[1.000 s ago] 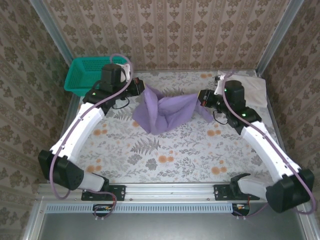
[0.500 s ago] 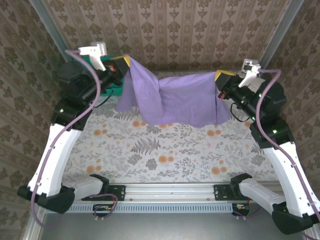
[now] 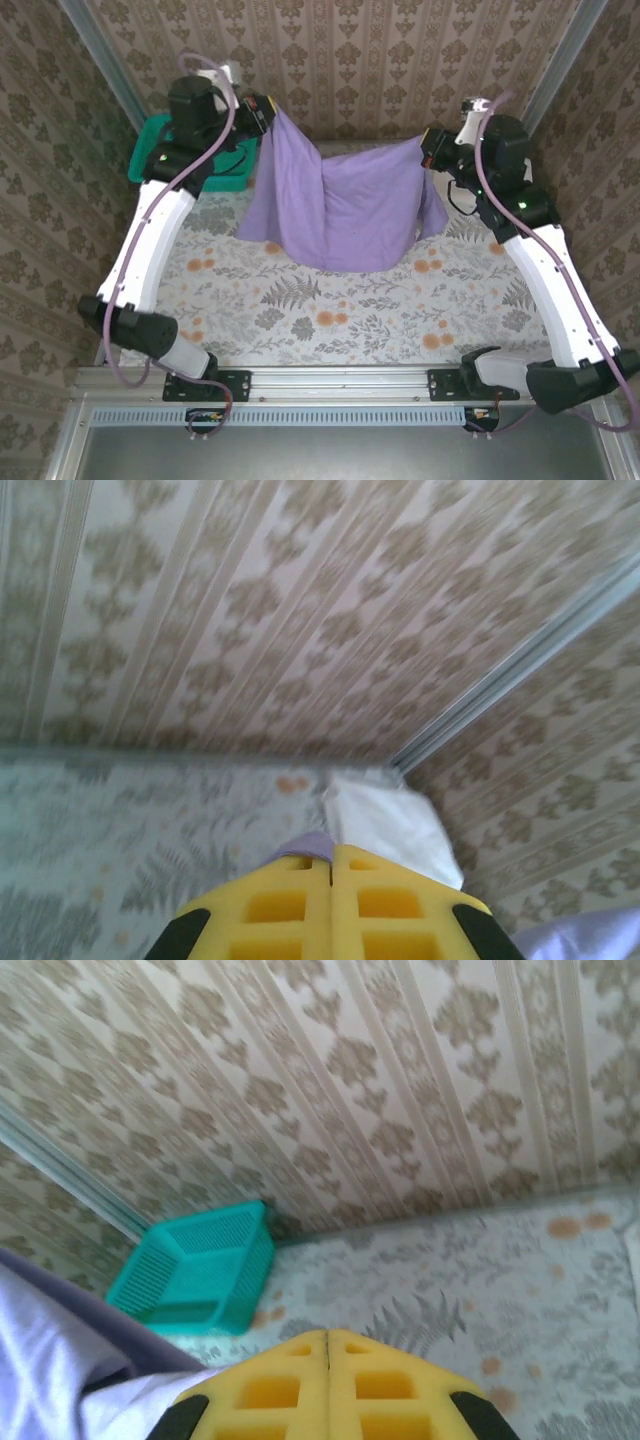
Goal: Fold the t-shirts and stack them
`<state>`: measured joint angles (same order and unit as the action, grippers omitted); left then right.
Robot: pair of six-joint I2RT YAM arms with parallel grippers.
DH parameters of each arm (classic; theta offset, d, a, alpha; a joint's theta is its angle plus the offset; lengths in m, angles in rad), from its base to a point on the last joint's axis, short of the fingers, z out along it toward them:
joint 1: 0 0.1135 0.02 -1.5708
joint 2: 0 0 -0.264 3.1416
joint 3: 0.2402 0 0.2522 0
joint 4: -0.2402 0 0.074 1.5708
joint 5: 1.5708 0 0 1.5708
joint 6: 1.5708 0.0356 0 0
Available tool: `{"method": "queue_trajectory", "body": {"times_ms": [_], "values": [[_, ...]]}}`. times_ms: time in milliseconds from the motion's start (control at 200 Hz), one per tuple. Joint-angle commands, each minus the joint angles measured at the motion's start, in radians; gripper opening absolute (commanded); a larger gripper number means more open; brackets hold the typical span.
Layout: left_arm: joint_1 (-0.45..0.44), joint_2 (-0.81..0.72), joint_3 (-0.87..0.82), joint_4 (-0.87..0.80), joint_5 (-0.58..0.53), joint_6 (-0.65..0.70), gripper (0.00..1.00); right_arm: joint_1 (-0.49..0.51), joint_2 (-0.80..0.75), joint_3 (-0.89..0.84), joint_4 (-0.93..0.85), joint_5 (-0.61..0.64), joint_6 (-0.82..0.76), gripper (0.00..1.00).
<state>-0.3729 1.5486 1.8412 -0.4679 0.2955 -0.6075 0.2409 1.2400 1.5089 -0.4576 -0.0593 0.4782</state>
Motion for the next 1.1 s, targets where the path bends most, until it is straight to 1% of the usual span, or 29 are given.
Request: {"method": "queue_trajectory", "body": {"times_ms": [0,50,115,190,310,360,415,485,595,645,695,755,795,825,845,865,890,915,935,945,960,1005,1020,1060,1095], "values": [[0.005,-0.028,0.039,-0.063,0.054,-0.031,0.0,-0.003,-0.026,0.042,-0.063,0.007,0.015,0.0],[0.005,-0.037,0.024,-0.05,0.068,-0.025,0.0,-0.003,-0.038,0.036,-0.07,0.011,0.004,0.0],[0.003,-0.058,-0.005,-0.008,0.12,-0.023,0.0,-0.002,-0.073,0.011,-0.054,0.011,-0.015,0.0],[-0.004,-0.089,-0.037,0.054,0.195,-0.012,0.0,-0.002,-0.151,-0.055,0.018,0.009,-0.03,0.0],[-0.042,-0.164,-0.079,0.155,0.314,0.033,0.0,0.009,-0.296,-0.168,0.164,0.033,-0.065,0.0],[-0.063,-0.202,-0.09,0.178,0.335,0.061,0.0,0.014,-0.339,-0.191,0.201,0.032,-0.086,0.0],[-0.077,-0.245,-0.105,0.197,0.33,0.086,0.0,0.018,-0.367,-0.193,0.208,0.032,-0.098,0.0],[-0.078,-0.29,-0.13,0.239,0.32,0.084,0.0,0.018,-0.382,-0.183,0.215,0.019,-0.105,0.0],[-0.078,-0.301,-0.136,0.249,0.266,0.063,0.0,0.018,-0.347,-0.145,0.2,0.046,-0.098,0.0],[-0.077,-0.274,-0.12,0.219,0.227,0.06,0.0,0.019,-0.292,-0.107,0.17,0.066,-0.101,0.0],[-0.068,-0.218,-0.083,0.154,0.17,0.045,0.0,0.018,-0.214,-0.056,0.109,0.101,-0.092,0.0],[-0.032,-0.125,-0.022,0.059,0.094,0.014,0.0,0.012,-0.078,0.041,-0.018,0.158,-0.087,0.0],[0.005,-0.046,0.024,-0.046,0.034,-0.046,0.0,0.001,0.024,0.107,-0.106,0.166,-0.081,0.01],[0.037,0.022,0.061,-0.124,0.012,-0.1,0.05,-0.011,0.111,0.153,-0.165,0.157,-0.087,0.05],[0.062,0.073,0.084,-0.173,0.013,-0.127,0.06,-0.018,0.178,0.186,-0.198,0.156,-0.096,0.08],[0.085,0.123,0.103,-0.216,0.02,-0.159,0.07,-0.025,0.242,0.219,-0.241,0.159,-0.098,0.15],[0.115,0.189,0.131,-0.267,0.036,-0.189,0.14,-0.04,0.317,0.269,-0.303,0.151,-0.082,0.27],[0.14,0.253,0.158,-0.315,0.058,-0.21,0.32,-0.061,0.391,0.32,-0.362,0.117,-0.06,0.36],[0.154,0.3,0.177,-0.342,0.075,-0.214,0.46,-0.077,0.444,0.355,-0.398,0.079,-0.049,0.4],[0.157,0.32,0.188,-0.354,0.08,-0.211,0.5,-0.086,0.471,0.366,-0.412,0.063,-0.046,0.41],[0.163,0.347,0.203,-0.372,0.084,-0.2,0.54,-0.094,0.499,0.378,-0.426,0.051,-0.045,0.44],[0.162,0.412,0.248,-0.438,0.057,-0.16,0.61,-0.112,0.549,0.374,-0.439,0.042,-0.027,0.52],[0.158,0.425,0.26,-0.459,0.037,-0.144,0.66,-0.117,0.555,0.361,-0.434,0.035,-0.021,0.54],[0.143,0.435,0.269,-0.495,-0.015,-0.104,0.76,-0.129,0.546,0.312,-0.401,0.009,-0.009,0.59],[0.132,0.425,0.249,-0.505,-0.047,-0.076,0.79,-0.135,0.522,0.252,-0.362,-0.001,0.002,0.65]]}}
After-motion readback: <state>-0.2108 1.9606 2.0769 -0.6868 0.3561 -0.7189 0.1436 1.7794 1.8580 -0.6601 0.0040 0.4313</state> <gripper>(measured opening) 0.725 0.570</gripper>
